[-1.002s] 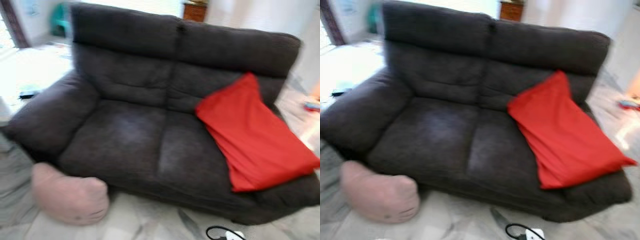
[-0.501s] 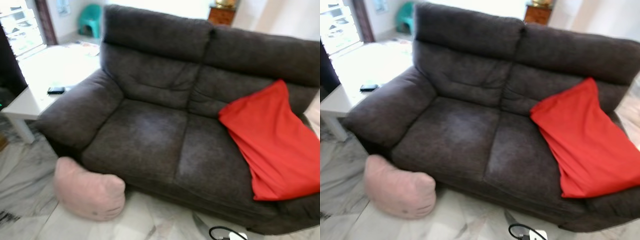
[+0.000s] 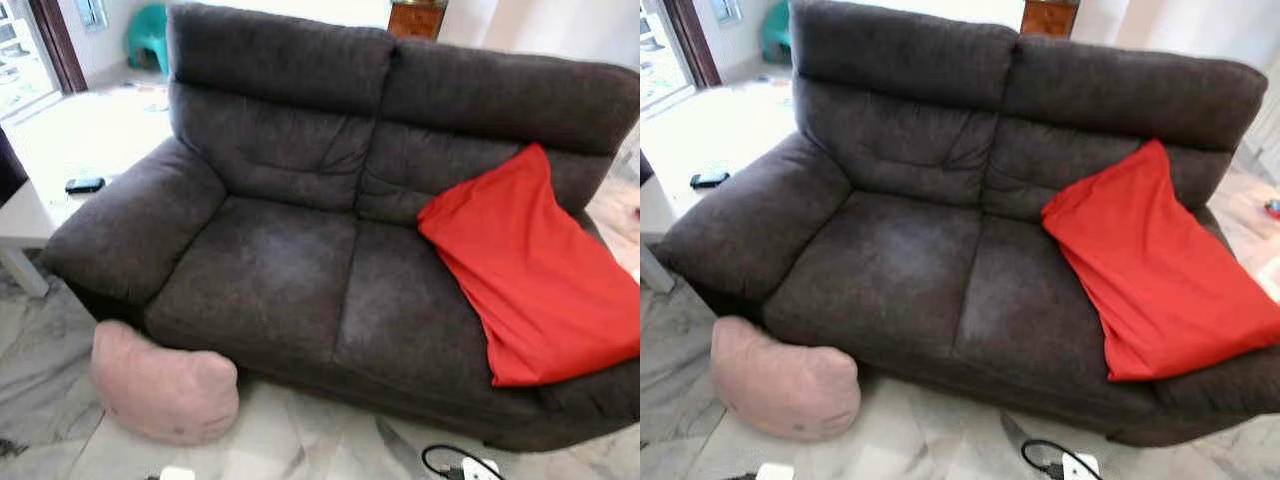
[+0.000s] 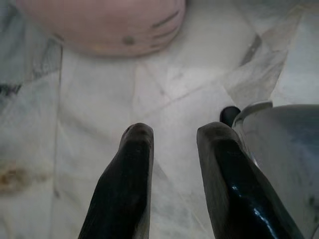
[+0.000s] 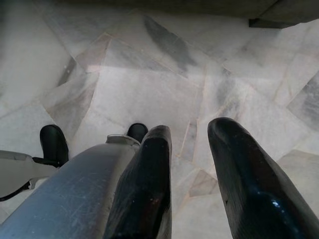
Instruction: Move the pillow to the sofa from floor
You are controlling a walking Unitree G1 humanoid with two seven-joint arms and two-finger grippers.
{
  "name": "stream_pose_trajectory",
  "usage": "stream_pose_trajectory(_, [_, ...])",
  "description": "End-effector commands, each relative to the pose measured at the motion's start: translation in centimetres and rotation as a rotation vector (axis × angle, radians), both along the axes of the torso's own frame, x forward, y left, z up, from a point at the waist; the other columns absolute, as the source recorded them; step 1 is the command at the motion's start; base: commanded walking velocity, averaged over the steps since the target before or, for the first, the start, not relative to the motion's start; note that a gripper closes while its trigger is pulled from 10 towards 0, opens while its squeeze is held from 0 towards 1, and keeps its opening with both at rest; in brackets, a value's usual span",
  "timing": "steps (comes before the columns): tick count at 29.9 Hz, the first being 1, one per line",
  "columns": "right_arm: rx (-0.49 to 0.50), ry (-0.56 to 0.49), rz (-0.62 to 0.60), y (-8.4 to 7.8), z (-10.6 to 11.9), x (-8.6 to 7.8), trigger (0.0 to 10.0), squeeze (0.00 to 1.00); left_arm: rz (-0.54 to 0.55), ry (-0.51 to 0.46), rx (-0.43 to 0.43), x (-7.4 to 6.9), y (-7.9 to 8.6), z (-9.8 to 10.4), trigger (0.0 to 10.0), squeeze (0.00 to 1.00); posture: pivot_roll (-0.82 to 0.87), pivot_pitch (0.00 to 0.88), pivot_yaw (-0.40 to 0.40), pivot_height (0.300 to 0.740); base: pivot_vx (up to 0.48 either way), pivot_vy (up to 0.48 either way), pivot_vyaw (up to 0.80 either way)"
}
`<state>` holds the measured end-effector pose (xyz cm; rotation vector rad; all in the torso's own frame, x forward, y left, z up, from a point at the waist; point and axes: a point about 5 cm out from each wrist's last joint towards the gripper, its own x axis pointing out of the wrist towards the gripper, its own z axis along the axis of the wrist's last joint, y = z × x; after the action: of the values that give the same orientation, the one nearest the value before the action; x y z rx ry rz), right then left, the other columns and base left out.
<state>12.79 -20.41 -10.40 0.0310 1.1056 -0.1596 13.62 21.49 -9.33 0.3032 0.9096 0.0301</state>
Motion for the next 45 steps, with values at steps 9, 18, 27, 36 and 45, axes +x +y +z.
stream_pose_trajectory(9, [0.001,-0.015,-0.028,0.4,0.1,0.4,10.0,0.0,-0.176,-0.361,0.116,10.7,2.6,7.1,10.0,0.0,0.17,0.0,-0.037,0.74,0.0,0.0,0.0])
stream_pose_trajectory(18, [0.01,-0.066,-0.083,0.4,0.4,1.3,10.0,0.0,-0.05,-0.237,-0.002,8.1,2.8,4.8,10.0,0.0,0.12,0.0,-0.026,0.74,0.0,0.0,0.0])
stream_pose_trajectory(27, [-0.04,-0.067,-0.168,-2.1,0.6,0.6,10.0,0.0,-0.04,-0.127,-0.04,6.8,1.3,3.2,10.0,0.0,0.05,0.0,0.001,0.74,0.0,0.0,0.0])
stream_pose_trajectory(36, [-0.059,-0.101,-0.233,-3.2,0.9,0.3,10.0,0.0,-0.087,-0.097,-0.061,7.7,-0.5,3.2,10.0,0.0,-0.05,0.0,0.049,0.74,0.0,0.0,0.0])
stream_pose_trajectory(45, [-0.05,-0.087,-0.207,-2.7,0.6,-0.3,10.0,0.0,-0.106,-0.086,-0.072,8.0,-1.2,3.2,10.0,0.0,-0.04,0.0,0.015,0.74,0.0,0.0,0.0])
